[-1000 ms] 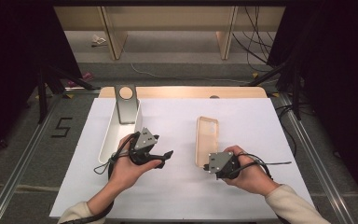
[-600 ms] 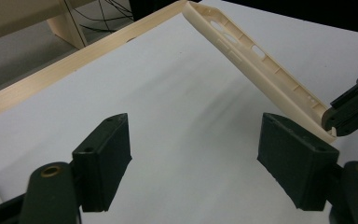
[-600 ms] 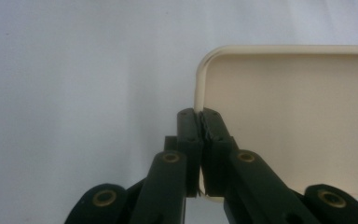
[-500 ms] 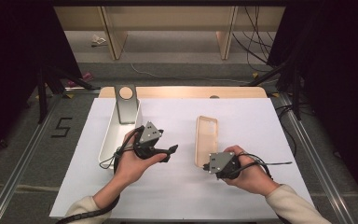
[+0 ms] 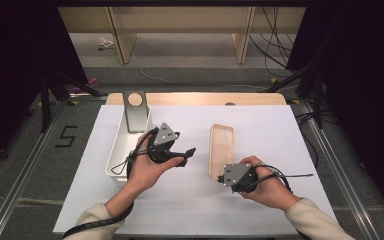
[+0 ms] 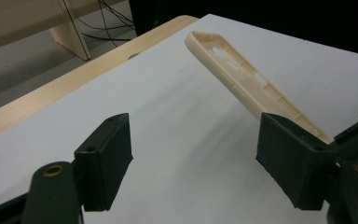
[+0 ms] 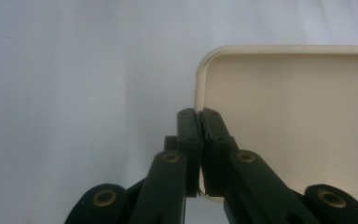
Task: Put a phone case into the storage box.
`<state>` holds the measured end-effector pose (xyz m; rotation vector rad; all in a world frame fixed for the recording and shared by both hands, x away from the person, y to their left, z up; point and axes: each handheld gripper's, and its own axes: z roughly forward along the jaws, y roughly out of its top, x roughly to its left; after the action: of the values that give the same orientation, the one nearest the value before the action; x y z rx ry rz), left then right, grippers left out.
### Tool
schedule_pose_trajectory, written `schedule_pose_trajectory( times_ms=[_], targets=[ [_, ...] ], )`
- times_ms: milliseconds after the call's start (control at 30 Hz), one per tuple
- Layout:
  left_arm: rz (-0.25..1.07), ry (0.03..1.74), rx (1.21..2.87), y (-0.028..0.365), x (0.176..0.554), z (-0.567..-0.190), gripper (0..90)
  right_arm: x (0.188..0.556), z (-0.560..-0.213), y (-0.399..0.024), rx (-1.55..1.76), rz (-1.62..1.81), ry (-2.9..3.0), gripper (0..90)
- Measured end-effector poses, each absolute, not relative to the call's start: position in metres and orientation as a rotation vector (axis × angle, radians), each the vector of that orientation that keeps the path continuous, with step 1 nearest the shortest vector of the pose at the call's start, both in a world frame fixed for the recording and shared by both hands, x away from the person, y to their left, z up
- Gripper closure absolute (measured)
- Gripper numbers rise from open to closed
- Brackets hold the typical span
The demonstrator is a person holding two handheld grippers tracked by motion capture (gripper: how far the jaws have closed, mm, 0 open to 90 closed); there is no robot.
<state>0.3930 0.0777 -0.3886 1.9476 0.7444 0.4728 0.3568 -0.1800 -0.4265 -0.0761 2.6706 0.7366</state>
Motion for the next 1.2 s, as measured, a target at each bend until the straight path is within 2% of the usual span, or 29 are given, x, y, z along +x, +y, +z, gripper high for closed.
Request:
schedule_pose_trajectory(
  times_ms=[200, 667, 1200],
  targets=[
    [0.411, 0.754, 1.935, 0.06, 0.404, -0.379, 28.3, 0.353, -0.424, -0.175, -0.083, 0.727, 2.663, 88.4],
    [0.321, 0.844, 1.997, 0.028, 0.438, -0.376, 40.0, 0.351, -0.425, -0.171, -0.1, 0.711, 2.651, 88.3],
    [0.235, 0.913, 1.994, 0.021, 0.456, -0.385, 57.5, 0.351, -0.425, -0.17, -0.11, 0.708, 2.65, 88.3]
  ],
)
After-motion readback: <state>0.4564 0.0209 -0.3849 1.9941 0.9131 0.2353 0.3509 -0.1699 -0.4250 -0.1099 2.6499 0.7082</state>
